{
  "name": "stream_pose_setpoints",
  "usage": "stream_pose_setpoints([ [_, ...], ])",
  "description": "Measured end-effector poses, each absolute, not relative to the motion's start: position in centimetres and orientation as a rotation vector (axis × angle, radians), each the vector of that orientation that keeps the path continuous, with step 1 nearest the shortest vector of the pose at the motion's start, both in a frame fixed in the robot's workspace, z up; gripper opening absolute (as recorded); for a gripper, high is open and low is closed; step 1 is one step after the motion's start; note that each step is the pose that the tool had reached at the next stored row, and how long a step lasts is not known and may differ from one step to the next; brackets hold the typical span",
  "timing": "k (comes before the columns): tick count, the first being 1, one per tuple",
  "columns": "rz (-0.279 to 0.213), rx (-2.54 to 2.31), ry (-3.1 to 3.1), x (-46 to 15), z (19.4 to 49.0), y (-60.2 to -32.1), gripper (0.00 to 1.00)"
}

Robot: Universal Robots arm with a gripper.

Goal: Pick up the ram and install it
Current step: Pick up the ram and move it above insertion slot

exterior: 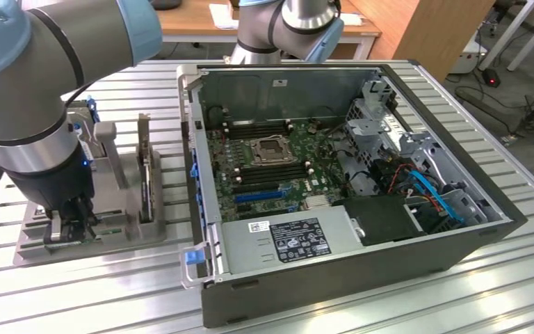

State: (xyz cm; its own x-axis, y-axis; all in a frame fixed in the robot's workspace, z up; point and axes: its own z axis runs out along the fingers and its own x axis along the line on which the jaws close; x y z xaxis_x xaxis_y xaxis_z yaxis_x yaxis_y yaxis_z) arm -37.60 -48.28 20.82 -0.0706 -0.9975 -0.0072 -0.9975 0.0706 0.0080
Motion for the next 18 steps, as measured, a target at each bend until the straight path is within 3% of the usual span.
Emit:
stream_pose_setpoints([
  [18,-0.017,2.183,-2.258,-37.62,20.39,-48.28,0.29],
])
